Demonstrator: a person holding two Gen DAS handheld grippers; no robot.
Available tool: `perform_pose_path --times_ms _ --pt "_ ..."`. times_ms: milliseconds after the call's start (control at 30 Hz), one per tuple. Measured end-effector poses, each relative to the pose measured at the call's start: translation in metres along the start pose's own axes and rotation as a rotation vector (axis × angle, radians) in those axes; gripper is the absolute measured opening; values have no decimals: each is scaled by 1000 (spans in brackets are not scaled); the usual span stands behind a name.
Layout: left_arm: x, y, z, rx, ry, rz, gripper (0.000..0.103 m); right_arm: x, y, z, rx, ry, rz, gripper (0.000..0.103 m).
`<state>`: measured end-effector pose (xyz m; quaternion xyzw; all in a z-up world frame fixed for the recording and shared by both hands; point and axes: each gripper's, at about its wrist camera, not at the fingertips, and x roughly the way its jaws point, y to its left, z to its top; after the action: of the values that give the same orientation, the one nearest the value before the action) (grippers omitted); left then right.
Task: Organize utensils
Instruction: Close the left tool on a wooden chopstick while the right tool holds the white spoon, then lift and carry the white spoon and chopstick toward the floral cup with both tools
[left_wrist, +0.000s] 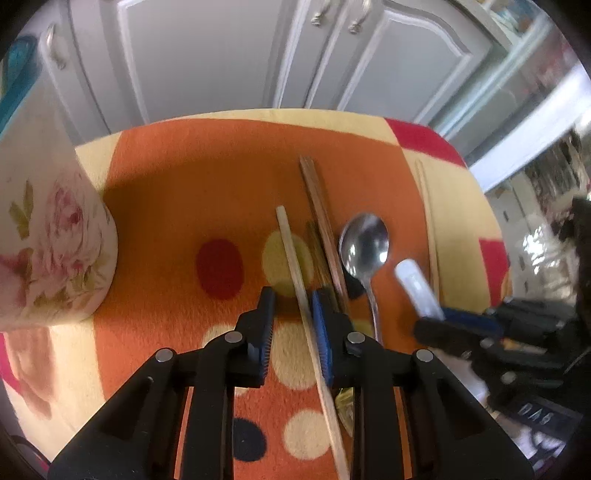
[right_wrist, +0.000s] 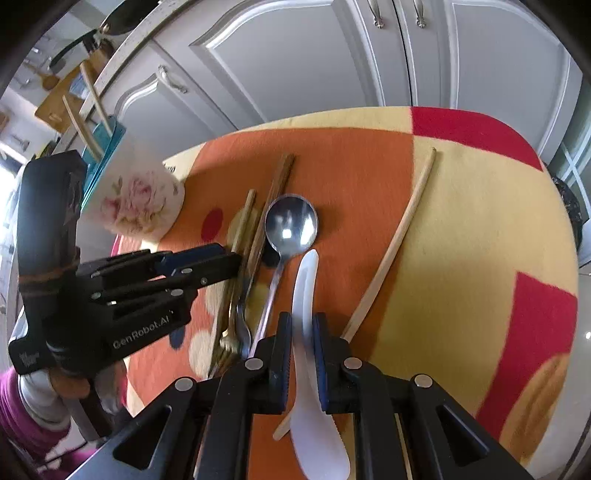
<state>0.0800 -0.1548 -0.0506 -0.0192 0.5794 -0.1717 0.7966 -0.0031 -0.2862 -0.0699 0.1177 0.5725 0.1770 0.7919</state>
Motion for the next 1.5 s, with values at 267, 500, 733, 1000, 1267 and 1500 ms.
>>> perform_pose_path --times_ms 267,500,733,1000,1267,1500 --pt "-6 5 -16 32 -28 -41 5 16 11 8 -36 49 12 11" --pt "-19 14 -52 78 45 -69 4 13 18 -20 -59 96 93 10" --pt "-24 7 -39 98 15 -1 7 12 24 -11 -88 78 46 32" --pt "-5 2 -24 103 24 45 7 23 29 1 -149 76 -22 20" --pt "-30 18 -27 67 -29 -73 4 3 33 -7 -142 41 33 13" --pt "-97 27 -36 82 -159 -141 4 -53 44 -15 -145 -72 115 13"
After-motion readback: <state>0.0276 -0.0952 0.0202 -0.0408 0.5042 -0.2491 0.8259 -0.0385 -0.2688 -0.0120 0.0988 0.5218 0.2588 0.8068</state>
